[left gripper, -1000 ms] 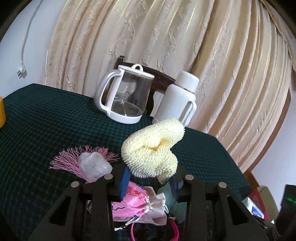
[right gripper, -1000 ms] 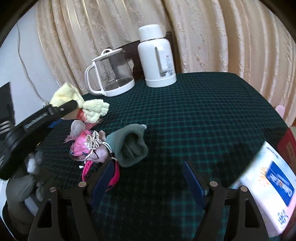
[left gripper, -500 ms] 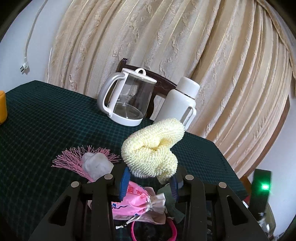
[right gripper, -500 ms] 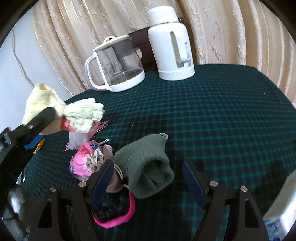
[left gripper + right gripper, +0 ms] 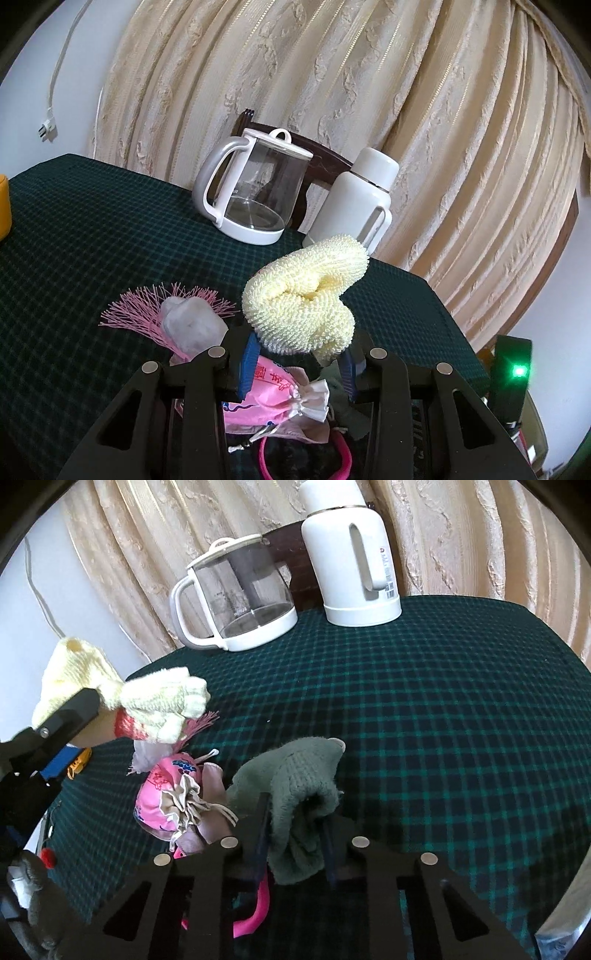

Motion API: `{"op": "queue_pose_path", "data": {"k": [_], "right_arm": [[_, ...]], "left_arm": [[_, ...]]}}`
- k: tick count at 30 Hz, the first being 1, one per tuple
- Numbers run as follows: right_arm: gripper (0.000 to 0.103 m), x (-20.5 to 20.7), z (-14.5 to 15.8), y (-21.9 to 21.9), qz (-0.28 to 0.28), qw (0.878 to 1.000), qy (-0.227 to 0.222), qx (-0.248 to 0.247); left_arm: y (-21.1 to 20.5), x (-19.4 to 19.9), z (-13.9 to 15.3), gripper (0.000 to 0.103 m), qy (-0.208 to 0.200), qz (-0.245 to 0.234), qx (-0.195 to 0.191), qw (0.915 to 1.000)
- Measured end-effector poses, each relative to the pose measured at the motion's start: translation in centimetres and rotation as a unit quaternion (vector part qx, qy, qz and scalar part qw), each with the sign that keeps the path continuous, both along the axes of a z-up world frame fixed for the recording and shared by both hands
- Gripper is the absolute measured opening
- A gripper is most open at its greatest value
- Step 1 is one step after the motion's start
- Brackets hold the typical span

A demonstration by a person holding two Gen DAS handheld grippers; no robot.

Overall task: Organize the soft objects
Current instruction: 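Grasp the grey-green knit sock with the right tool, then carry the sock into the tin box and open the right tool while the left tool holds the loofah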

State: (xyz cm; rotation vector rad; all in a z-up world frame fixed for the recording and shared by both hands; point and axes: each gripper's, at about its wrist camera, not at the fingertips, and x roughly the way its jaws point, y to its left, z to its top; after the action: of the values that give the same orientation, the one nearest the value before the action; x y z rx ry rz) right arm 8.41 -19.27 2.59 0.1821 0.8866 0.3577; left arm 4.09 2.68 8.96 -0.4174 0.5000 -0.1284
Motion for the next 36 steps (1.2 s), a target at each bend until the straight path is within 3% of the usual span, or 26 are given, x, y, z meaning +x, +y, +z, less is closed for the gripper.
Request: {"op": "queue_pose_path", "data": {"k": [19,36], "right_arm": [[0.024,-3.3,2.9,-3.1,-0.059,0.997,-0.059,0.0],[0.024,-8.7,5.1,-9.8,-0.146,0.984,-0.101,-0.022]], "left_arm": [[-0.9,0.0,-0.3,0.038,0.002,-0.012,0.006,0.9999],[-2.4,0.0,-0.7,0.038,0.008,-0.029,0.018,0.9994]]}}
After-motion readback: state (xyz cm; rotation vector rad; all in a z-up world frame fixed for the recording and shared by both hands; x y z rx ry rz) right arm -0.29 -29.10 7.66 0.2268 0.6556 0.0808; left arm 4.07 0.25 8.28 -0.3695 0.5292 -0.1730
